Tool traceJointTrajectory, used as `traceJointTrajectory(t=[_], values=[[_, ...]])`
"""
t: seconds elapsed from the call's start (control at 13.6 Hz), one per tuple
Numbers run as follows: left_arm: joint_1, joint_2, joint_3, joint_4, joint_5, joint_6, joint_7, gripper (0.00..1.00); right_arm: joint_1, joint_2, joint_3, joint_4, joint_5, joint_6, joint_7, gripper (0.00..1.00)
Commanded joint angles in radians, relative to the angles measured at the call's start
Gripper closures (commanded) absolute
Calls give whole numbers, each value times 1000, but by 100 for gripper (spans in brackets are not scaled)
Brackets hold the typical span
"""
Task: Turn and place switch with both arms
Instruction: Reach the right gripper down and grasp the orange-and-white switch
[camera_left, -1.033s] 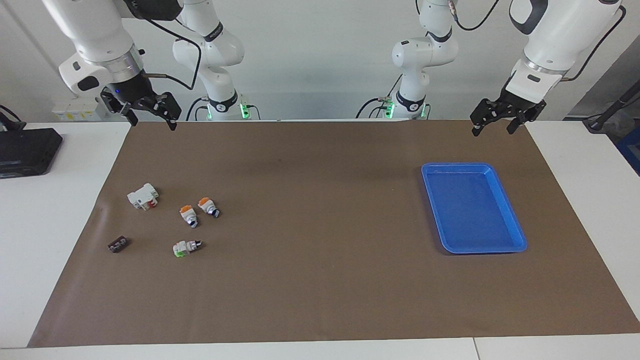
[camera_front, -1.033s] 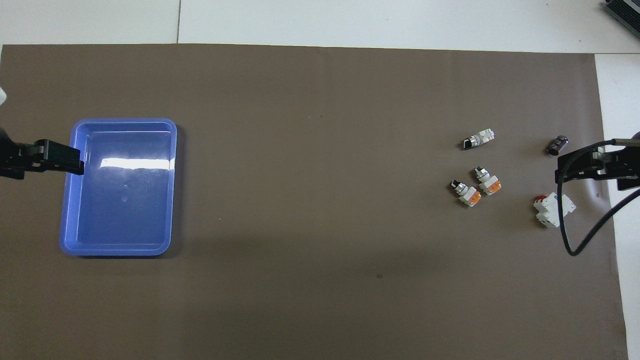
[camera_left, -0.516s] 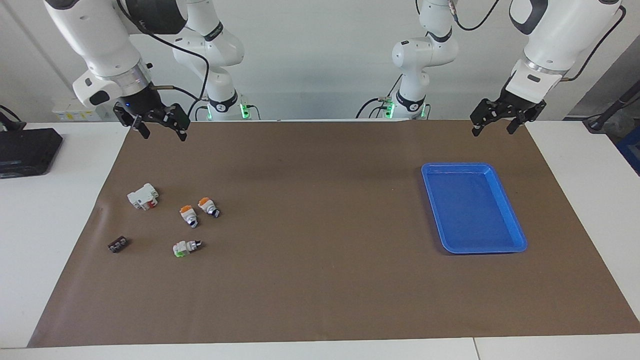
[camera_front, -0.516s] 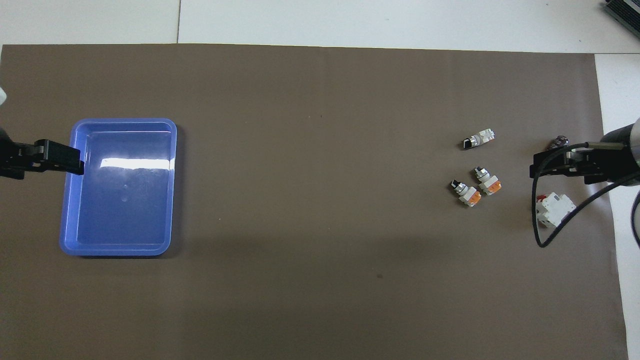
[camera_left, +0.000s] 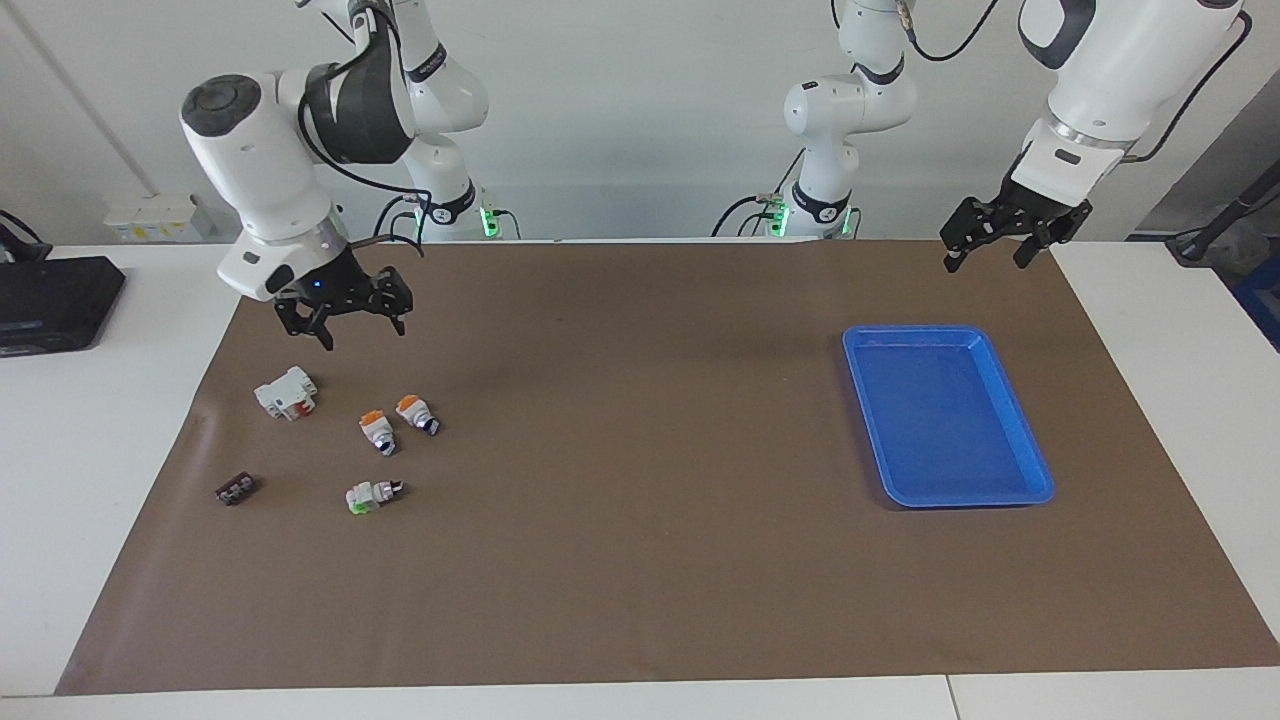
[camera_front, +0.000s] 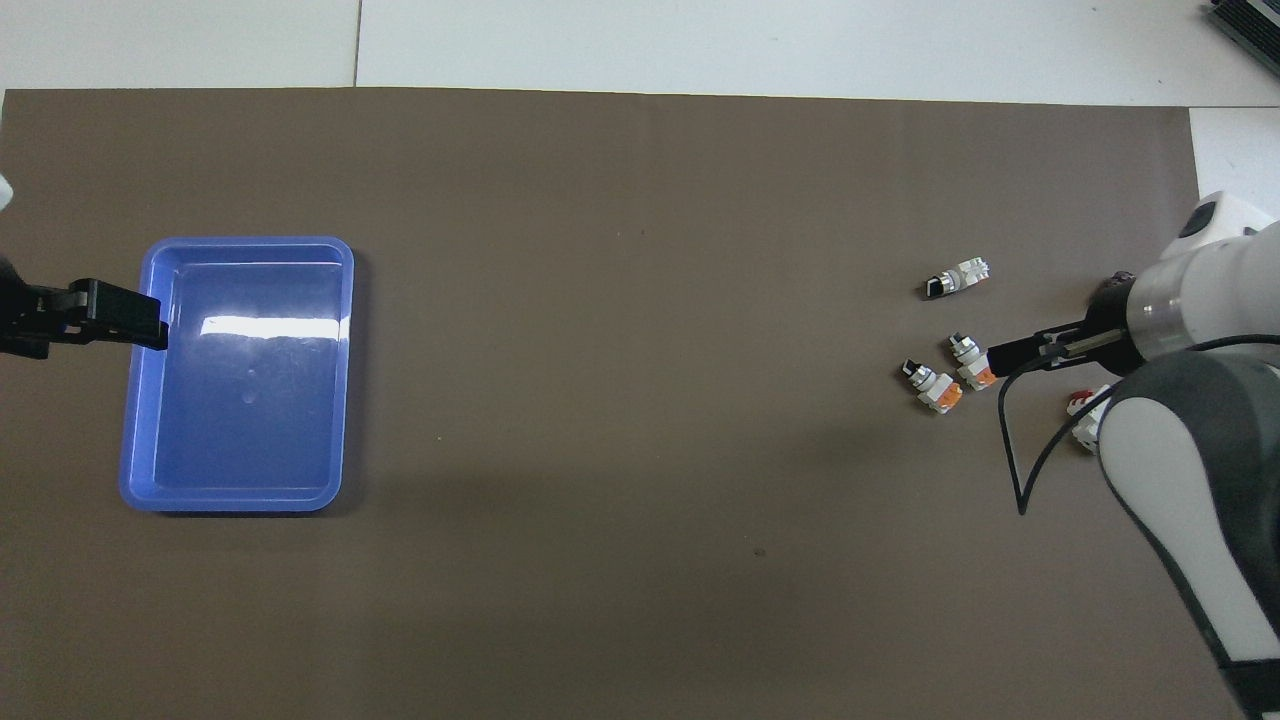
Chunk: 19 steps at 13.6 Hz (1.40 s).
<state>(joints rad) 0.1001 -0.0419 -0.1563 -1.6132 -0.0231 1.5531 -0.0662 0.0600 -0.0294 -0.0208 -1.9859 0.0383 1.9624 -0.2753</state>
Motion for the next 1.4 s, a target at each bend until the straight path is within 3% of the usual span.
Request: traceJointTrajectory(t=[0.0, 0.22, 0.66, 0.89, 1.33], values=[[4, -24, 0, -27, 9, 5, -9, 0, 3, -1, 2, -135, 18, 117, -201, 0], [4, -24, 0, -27, 9, 5, -9, 0, 21, 20, 2, -279, 18, 295, -372, 0], [4, -24, 0, -27, 11, 5, -9, 0, 32, 164, 1, -294, 18, 518, -519, 0], [4, -24, 0, -27, 9, 5, -9, 0, 5, 169, 1, -295, 18, 533, -642, 0], [4, -24, 0, -27, 9, 5, -9, 0, -11, 160, 1, -352, 18, 546, -647, 2]])
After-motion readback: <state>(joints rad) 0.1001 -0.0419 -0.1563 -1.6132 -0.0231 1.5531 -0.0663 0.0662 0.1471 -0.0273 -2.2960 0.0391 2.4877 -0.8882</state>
